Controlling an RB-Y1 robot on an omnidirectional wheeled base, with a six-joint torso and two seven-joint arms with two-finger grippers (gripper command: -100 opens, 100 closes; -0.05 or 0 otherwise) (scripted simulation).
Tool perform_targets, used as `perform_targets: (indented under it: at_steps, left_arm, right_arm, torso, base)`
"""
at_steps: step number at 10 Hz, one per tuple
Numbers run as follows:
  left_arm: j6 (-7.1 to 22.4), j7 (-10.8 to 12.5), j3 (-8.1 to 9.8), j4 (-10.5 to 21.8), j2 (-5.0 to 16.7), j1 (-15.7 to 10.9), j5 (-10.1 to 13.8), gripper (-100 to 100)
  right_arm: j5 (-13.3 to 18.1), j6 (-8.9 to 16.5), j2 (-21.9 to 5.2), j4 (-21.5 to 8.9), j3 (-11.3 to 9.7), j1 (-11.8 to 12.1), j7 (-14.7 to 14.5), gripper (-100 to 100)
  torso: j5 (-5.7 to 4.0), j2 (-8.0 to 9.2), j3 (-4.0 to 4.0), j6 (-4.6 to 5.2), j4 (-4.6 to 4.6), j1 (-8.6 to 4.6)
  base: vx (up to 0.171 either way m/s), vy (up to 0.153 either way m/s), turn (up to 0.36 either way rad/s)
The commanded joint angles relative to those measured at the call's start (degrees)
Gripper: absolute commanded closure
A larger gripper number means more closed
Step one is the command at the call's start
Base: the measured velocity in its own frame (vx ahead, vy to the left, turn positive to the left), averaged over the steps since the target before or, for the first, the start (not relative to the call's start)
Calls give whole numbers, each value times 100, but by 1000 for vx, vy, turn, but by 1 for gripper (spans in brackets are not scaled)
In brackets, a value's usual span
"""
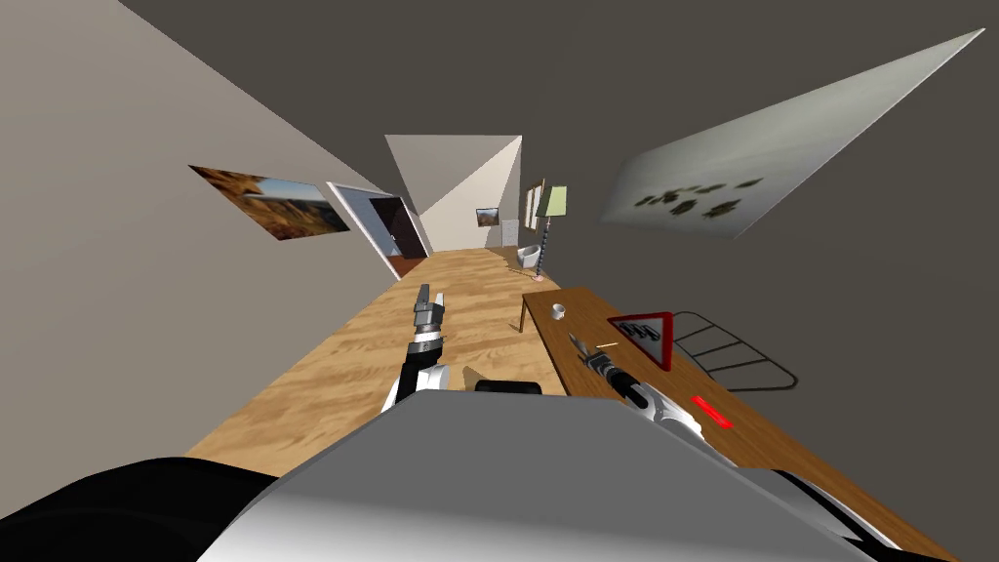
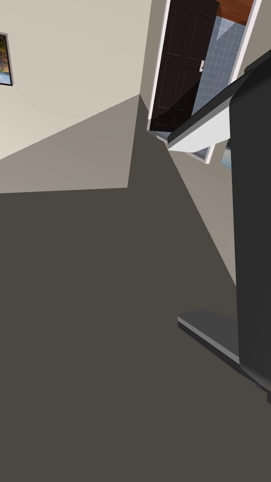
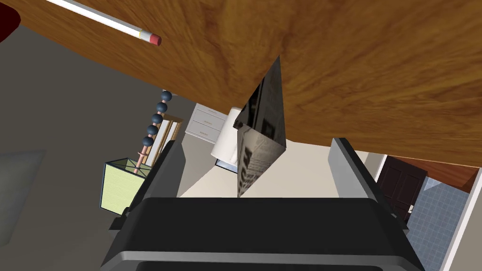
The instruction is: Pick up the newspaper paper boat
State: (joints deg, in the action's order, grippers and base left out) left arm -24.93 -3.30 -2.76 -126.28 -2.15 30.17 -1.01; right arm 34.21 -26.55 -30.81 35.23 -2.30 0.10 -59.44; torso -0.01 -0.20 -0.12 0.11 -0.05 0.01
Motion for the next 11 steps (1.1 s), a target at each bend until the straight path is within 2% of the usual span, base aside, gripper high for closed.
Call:
perform_targets:
  at_steps: [1, 2, 4, 5, 6, 8, 9, 11]
  left_arm:
    - [0, 0, 0, 0, 0, 0, 0, 0]
    - [0, 0, 1, 0, 0, 1, 0, 0]
    - [0, 0, 0, 0, 0, 0, 0, 0]
    - [0, 0, 0, 0, 0, 0, 0, 0]
    - [0, 0, 1, 0, 1, 2, 0, 0]
    - [0, 0, 0, 0, 0, 0, 0, 0]
    - [0, 0, 0, 0, 0, 0, 0, 0]
    - [0, 0, 0, 0, 0, 0, 0, 0]
  right_arm:
    - [150, 149, 95, 233, -92, 50, 81, -100]
    - [293, 269, 183, 424, -179, 81, 148, -100]
    - [293, 269, 183, 424, -179, 81, 148, -100]
    - [576, 510, 359, 775, -352, 144, 281, -100]
    - [580, 510, 359, 574, -352, 144, 281, -100]
    - [580, 510, 359, 807, -352, 144, 281, -100]
    - [867, 750, 535, 1134, -524, 206, 414, -100]
    - [867, 750, 535, 1190, -524, 206, 414, -100]
  torso:
    - [0, 0, 0, 0, 0, 0]
    - [-1, 0, 0, 4, 0, -6]
    - [-2, -10, -6, -2, -2, -8]
    - [-1, -3, -2, -1, -1, -2]
    - [-3, -12, -7, 5, -3, -17]
    - [-1, -4, -3, -1, -1, -5]
    - [1, 4, 2, -1, 1, 4]
    - [-2, -13, -7, -1, -2, -11]
  base:
    - [21, -43, -151]
    - [54, -60, -260]
    - [32, -32, -11]
    - [53, -78, -289]
    - [63, -65, -168]
    - [14, -17, 16]
    - [58, -52, -321]
    - [44, -45, -66]
